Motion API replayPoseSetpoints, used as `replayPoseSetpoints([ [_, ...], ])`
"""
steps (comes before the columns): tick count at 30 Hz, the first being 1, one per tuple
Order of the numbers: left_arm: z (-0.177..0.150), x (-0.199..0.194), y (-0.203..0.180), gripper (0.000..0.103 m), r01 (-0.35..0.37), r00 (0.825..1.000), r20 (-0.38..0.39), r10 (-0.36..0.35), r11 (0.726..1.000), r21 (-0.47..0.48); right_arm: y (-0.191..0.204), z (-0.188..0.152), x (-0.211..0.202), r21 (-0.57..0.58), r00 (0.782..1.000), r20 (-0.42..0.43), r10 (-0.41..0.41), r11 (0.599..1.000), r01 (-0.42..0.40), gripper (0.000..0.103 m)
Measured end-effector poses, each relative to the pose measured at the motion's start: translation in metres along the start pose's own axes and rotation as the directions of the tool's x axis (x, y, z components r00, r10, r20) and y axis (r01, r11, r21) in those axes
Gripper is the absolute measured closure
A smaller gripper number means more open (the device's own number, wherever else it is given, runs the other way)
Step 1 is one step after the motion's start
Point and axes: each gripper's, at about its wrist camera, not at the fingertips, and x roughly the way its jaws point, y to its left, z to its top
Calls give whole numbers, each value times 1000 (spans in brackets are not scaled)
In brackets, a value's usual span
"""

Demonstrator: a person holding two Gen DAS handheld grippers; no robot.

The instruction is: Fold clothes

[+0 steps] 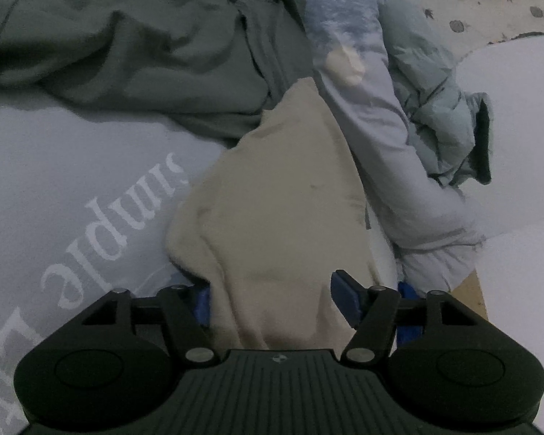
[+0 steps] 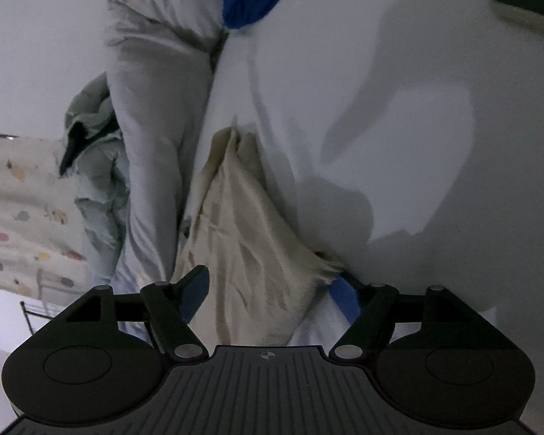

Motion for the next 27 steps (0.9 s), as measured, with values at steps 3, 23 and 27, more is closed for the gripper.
replayPoseSetpoints([
  [3, 3, 4, -1, 37, -14, 1000, -11, 14, 1000, 7, 5, -1, 6, -14, 1000, 11, -13, 1000, 13, 24],
  [23, -15, -29, -2, 89, 64, 991, 123, -57, 997, -54, 22, -28, -6, -97, 1000, 21, 10, 995, -8, 97],
  [27, -25, -53, -10, 89, 126, 981, 160, -112, 989, -81, 43, -31, -26, -136, 998, 13, 67, 989, -64, 97],
])
